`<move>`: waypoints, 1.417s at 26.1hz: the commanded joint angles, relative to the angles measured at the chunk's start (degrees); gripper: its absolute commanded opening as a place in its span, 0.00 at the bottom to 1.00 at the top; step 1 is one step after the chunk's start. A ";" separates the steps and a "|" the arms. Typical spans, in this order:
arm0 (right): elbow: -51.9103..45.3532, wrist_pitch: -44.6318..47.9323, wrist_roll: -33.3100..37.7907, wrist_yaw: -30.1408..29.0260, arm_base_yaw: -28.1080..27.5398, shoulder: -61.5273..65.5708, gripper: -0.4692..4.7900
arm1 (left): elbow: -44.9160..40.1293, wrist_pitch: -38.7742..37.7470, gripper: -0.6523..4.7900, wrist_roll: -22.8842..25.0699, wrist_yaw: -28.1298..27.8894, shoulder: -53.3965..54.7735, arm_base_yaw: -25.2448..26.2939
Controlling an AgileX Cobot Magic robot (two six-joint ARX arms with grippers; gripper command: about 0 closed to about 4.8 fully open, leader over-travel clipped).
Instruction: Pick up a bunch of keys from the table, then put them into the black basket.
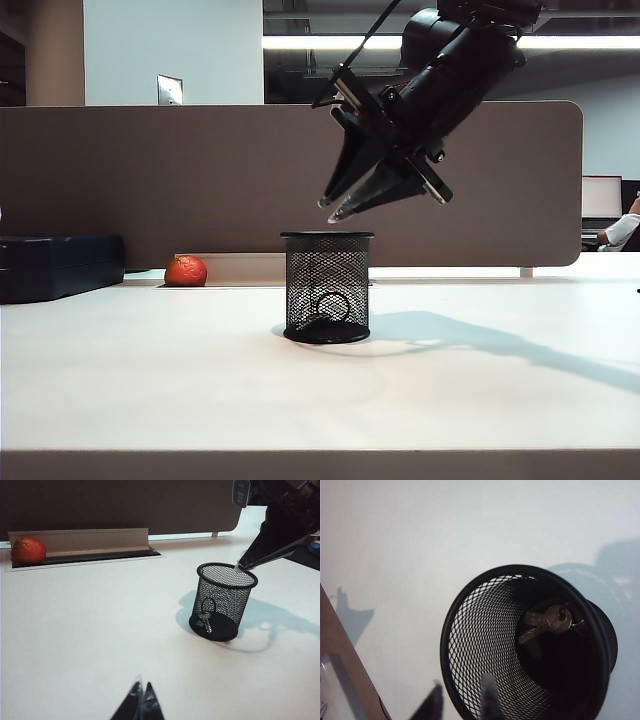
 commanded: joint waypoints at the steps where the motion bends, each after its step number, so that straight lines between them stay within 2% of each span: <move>1: 0.20 -0.39 -0.11 -0.11 0.02 -1.25 0.07 | 0.15 0.57 0.11 0.17 0.02 0.02 0.02; 6: 0.26 -0.39 -2.25 0.20 -0.11 -4.17 0.07 | 0.15 0.57 0.11 0.17 0.04 0.02 0.02; 10: 0.26 -0.31 -5.11 6.32 -0.81 -8.57 0.07 | 0.15 0.57 0.11 0.17 0.04 0.02 0.02; 16: 0.24 -0.24 -5.22 10.43 -6.91 -14.75 0.07 | 0.15 0.57 0.11 0.15 0.04 0.02 0.02; 19: 0.09 -0.66 -5.20 15.87 -10.16 -19.15 0.07 | 0.15 0.57 0.11 0.15 0.02 0.02 0.02; 24: -2.86 1.62 -5.22 24.11 -11.58 -27.17 0.07 | 0.15 0.68 0.11 0.17 0.02 0.02 0.02; 26: -6.75 4.44 -4.50 27.21 -11.76 -31.58 0.07 | 0.20 0.81 0.11 0.26 -0.02 0.02 0.02; 30: -20.98 14.49 -2.67 31.26 -11.76 -42.56 0.07 | 0.20 0.81 0.11 0.39 -0.94 0.02 0.02; 34: -32.57 17.77 -2.67 33.57 -11.76 -51.49 0.07 | 0.22 0.79 0.11 0.39 -5.25 0.02 0.02; 37: -40.54 20.79 -0.15 36.26 -11.78 -58.47 0.07 | 0.22 0.79 0.11 0.39 -8.57 0.02 0.02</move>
